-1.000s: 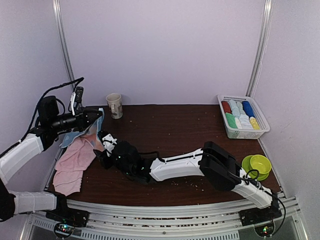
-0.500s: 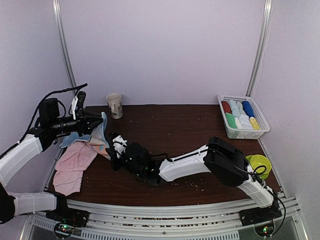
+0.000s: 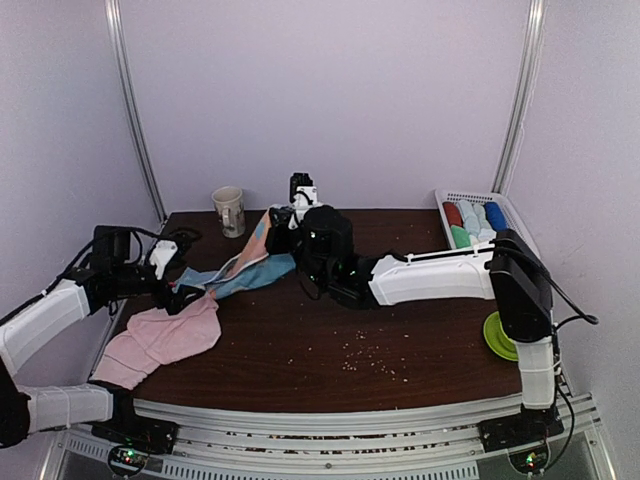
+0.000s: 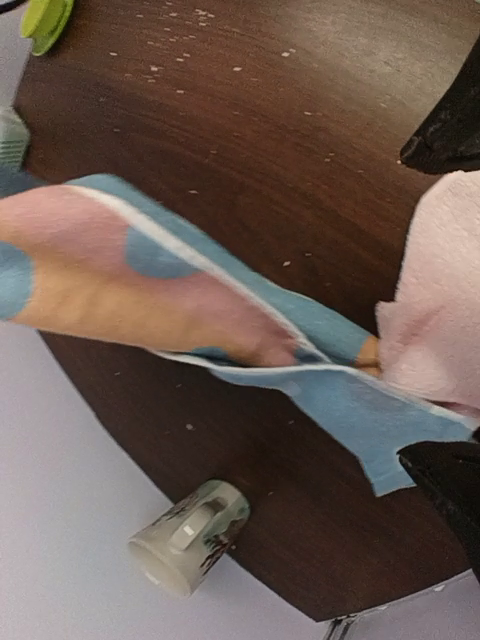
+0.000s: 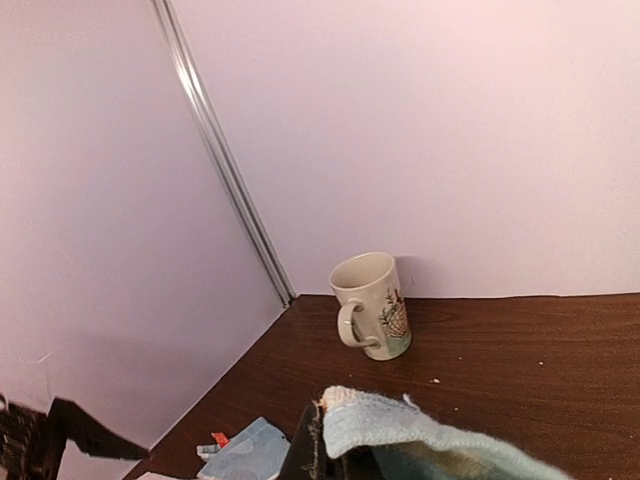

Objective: Roll the towels
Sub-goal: Move the towel to the center of the board, then adjust the towel at the corner of the board.

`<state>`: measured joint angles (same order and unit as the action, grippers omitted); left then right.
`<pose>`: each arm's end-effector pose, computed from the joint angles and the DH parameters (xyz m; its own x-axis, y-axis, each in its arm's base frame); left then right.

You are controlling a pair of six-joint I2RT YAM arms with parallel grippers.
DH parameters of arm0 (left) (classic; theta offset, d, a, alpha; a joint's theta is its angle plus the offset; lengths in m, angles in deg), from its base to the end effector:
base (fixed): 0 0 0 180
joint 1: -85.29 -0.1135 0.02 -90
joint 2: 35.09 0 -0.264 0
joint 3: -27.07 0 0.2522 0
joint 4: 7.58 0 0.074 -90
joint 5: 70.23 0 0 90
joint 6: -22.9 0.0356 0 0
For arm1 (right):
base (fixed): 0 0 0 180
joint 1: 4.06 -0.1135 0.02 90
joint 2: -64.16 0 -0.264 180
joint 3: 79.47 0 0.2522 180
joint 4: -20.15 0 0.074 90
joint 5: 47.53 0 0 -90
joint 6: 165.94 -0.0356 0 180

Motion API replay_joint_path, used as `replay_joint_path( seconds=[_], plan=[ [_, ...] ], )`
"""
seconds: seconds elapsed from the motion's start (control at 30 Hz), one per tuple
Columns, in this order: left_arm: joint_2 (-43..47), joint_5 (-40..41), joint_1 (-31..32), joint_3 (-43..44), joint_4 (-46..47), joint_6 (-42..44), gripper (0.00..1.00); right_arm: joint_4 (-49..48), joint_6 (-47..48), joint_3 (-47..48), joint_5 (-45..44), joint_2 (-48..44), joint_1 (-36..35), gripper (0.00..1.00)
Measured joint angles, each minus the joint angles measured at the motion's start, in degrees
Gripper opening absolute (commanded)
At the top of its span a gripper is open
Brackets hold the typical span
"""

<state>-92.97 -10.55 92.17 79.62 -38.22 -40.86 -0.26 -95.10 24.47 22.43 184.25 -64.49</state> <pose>0.2118 -0.0437 0.2521 -0.2980 0.4204 -0.8570 0.7144 0.6937 0.0919 0.2582 0.4304 0.2798 -0.1782 0.3107 -0.9336 -0.6246 0.6975 0.3513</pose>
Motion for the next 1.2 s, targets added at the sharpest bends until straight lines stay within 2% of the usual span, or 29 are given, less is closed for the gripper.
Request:
replay_joint_path(
  seconds=[0.17,0.3,0.5,0.6,0.7,0.83,1.0,1.1,1.2],
  plan=[
    [-1.46,4.44,0.0,-7.96,-0.76,6.8,0.89,5.31,-0.5,0.15,-4.48,-0.04,0.28,0.0],
    [-6.05,7.78,0.2,-9.05,0.63,8.92,0.84,8.85,-0.24,0.17,-7.5,-0.42,0.22,0.0],
    [-16.41,16.39,1.2,-7.91,6.19,7.45,0.76,13.0,1.29,-0.07,-12.17,-4.09,0.07,0.0],
    [-20.92,20.59,2.23,-6.97,8.33,6.29,0.69,13.42,2.4,-2.43,-14.29,-8.09,0.07,0.0],
    [-24.09,25.05,2.97,-6.23,10.45,4.83,0.67,13.44,3.28,-4.96,-16.33,-11.91,0.13,0.0],
    [-26.47,31.5,3.41,-5.29,14.49,2.93,0.67,13.6,4.42,-8.46,-18.99,-16.17,0.66,0.0],
    [-29.38,39.69,2.91,-3.19,17.05,1.11,0.73,14.99,5.07,-13.44,-20.81,-21.27,1.95,0.0],
    [-33.68,43.3,0.59,1.4,16.7,-0.31,0.77,16.15,5.22,-16.81,-20.98,-24.81,2.32,0.0],
    [-38.86,45.33,-3.04,7.63,15.43,-1.95,0.84,17.73,4.79,-20.2,-20.94,-28.63,2.38,0.0]
  ],
)
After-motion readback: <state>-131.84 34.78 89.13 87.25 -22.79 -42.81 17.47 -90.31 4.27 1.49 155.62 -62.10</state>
